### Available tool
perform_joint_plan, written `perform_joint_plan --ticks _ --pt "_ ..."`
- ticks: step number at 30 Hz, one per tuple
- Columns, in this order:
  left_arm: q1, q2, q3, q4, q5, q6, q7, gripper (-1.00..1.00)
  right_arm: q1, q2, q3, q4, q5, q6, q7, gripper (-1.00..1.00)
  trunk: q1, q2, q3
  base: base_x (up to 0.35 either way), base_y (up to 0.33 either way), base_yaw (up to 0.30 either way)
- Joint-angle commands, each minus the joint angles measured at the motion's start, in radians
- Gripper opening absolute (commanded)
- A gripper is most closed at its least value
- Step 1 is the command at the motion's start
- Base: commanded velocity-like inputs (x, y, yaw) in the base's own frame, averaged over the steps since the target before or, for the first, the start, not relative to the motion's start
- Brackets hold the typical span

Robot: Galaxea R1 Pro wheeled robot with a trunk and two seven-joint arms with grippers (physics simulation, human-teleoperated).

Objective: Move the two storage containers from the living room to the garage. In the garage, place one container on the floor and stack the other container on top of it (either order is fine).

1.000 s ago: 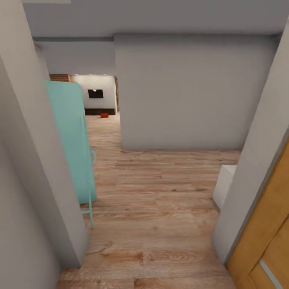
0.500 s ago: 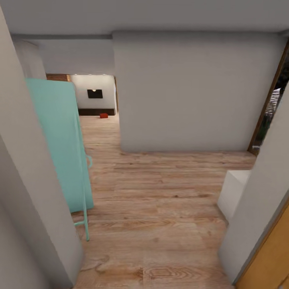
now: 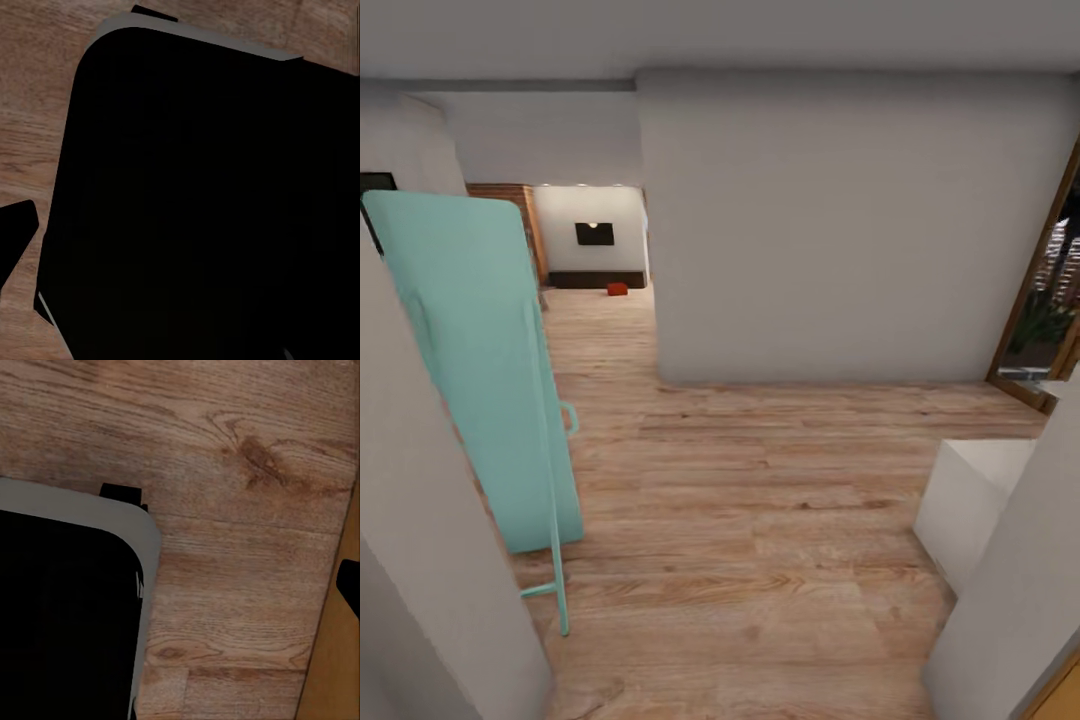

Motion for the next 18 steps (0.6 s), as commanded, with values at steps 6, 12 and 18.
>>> perform_joint_plan --ticks 6,12,18 --pt "0.000 0.000 0.000 0.000 0.006 0.000 0.001 1.00 -0.001 0.000 0.008 0.002 -0.003 -0.004 -0.003 1.00 0.001 0.000 -0.001 0.322 0.000 0.000" --pt "0.000 0.000 0.000 0.000 0.006 0.000 0.001 1.00 -0.001 0.000 0.008 0.002 -0.003 -0.004 -0.003 1.00 0.001 0.000 -0.001 0.322 0.000 0.000" --pt "0.000 -0.001 0.000 0.000 0.006 0.000 0.001 1.00 -0.001 0.000 0.008 0.002 -0.003 -0.004 -0.003 1.00 0.001 0.000 -0.001 0.322 0.000 0.000"
